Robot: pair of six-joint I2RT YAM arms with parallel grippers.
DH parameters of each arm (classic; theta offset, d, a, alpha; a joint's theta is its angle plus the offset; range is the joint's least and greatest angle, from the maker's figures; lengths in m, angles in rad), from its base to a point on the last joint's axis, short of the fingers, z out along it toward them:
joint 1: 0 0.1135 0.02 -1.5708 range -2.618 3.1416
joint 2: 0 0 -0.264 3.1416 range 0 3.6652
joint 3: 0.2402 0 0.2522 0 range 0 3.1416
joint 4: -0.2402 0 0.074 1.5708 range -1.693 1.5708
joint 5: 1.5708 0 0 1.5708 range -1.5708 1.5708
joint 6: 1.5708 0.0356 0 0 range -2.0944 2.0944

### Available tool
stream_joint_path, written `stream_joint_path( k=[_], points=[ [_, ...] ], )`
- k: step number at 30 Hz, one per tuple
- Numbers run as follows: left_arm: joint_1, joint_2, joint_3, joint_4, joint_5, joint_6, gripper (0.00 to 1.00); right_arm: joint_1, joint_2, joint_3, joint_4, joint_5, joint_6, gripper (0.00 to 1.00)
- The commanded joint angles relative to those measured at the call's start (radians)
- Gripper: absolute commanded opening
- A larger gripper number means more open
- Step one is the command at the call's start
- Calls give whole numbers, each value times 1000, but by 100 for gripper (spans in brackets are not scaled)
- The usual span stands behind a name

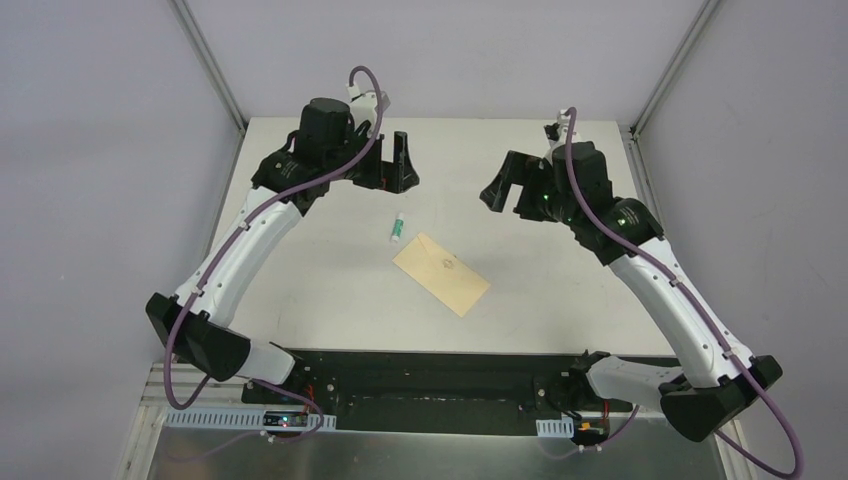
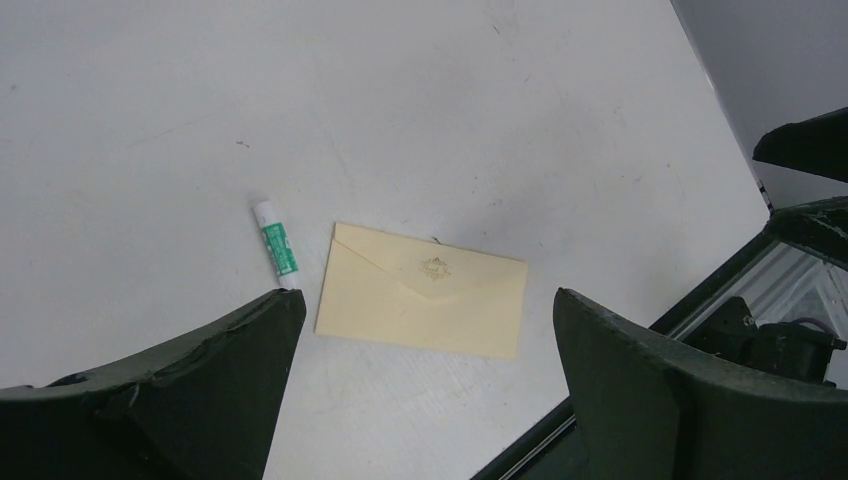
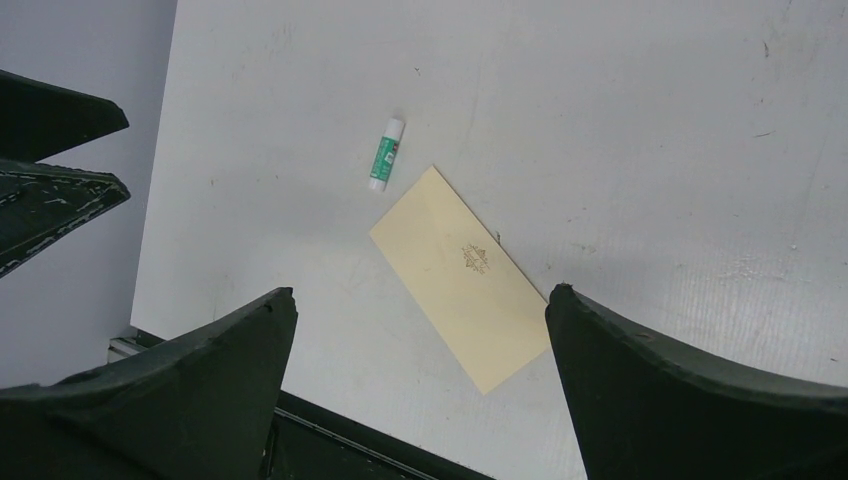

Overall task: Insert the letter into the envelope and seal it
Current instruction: Reset both arms

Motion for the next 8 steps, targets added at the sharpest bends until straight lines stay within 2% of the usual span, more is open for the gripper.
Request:
stream_joint_path(
  k=[1,8],
  points=[
    [2,-41,-8,22,18,-16,99,-5,3,46,42,8,7,99],
    [2,-43,-13,14,-10,-16,99,-4,-10,44,32,12,10,99]
  ],
)
